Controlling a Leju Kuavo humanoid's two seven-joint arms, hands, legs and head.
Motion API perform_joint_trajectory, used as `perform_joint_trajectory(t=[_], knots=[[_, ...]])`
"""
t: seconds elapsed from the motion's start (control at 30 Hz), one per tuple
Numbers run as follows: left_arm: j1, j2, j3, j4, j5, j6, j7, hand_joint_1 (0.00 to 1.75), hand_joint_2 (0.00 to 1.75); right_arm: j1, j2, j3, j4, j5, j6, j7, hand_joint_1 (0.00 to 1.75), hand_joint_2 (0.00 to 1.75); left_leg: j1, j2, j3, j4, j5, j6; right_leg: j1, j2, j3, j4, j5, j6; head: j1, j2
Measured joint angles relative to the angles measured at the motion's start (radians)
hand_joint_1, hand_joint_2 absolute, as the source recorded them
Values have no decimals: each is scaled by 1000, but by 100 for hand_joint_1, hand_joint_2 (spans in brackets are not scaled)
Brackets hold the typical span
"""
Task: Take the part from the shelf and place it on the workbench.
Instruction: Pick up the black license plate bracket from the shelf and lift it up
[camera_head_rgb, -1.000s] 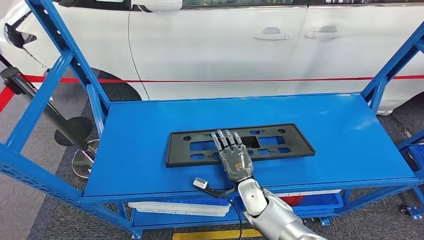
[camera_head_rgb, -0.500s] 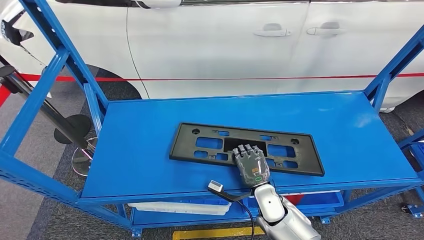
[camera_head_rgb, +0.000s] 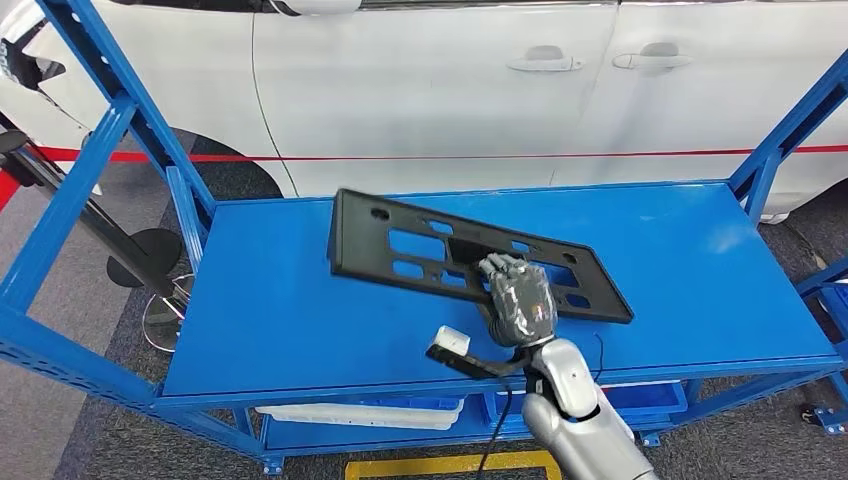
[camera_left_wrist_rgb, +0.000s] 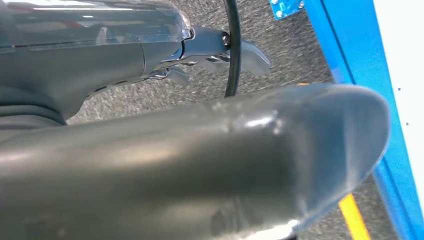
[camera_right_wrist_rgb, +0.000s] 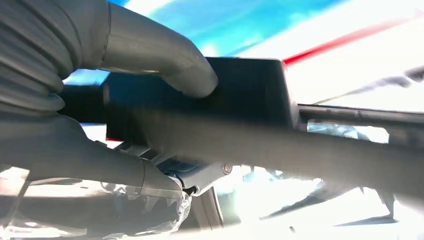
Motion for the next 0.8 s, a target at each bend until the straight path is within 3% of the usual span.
perform_joint_trajectory(t=[0.13,0.2,0.27,0.37,0.4,0.47,0.5,0.6,0.67,0.8], knots=[[1,0,18,0,9,-8,-42,0,0,-85,-12,-38,-146,-539,189,-93,175,175,0,1,2,0,0,0,0,1,1,0,0,0,0,0],[2,0,24,0,9,-9,-58,0,0,-112,-29,-49,-208,-672,248,-98,175,175,0,0,1,0,0,0,0,0,1,0,0,1,0,0],[2,0,28,0,9,-10,-64,0,0,-125,-40,-56,-250,-709,265,-97,175,175,0,-1,1,0,0,0,0,-1,1,0,0,1,0,0],[3,0,33,0,6,-4,-84,0,131,-132,-58,-60,-295,-768,283,-111,175,175,0,-1,0,0,0,0,0,-1,0,0,0,1,0,0],[3,0,33,0,5,1,-100,0,131,-133,-69,-61,-312,-814,298,-115,175,175,0,-1,-1,1,0,0,0,-2,-1,0,0,1,0,0],[4,0,33,0,8,16,-141,0,44,-137,-97,-63,-358,-934,342,-114,175,175,0,-2,-2,1,0,0,0,-2,-3,0,0,1,0,0],[7,0,29,-3,23,27,-163,0,44,-140,-118,-67,-387,-1001,366,-109,175,175,0,-2,-3,1,0,0,0,-2,-3,0,0,1,0,0],[20,1,-30,-22,170,51,-195,0,175,-140,-179,-97,-480,-1140,421,-102,175,175,0,-2,-4,1,0,0,0,-2,-4,0,0,1,0,0],[30,7,-119,-26,332,45,-196,0,175,-127,-206,-122,-532,-1170,446,-113,175,175,0,-2,-4,1,0,0,0,-2,-4,0,0,1,0,0],[50,29,-275,-24,496,-39,-196,0,0,-52,-234,-151,-617,-1174,492,-181,175,175,0,-2,-4,1,0,0,0,-2,-5,0,0,1,0,0]])
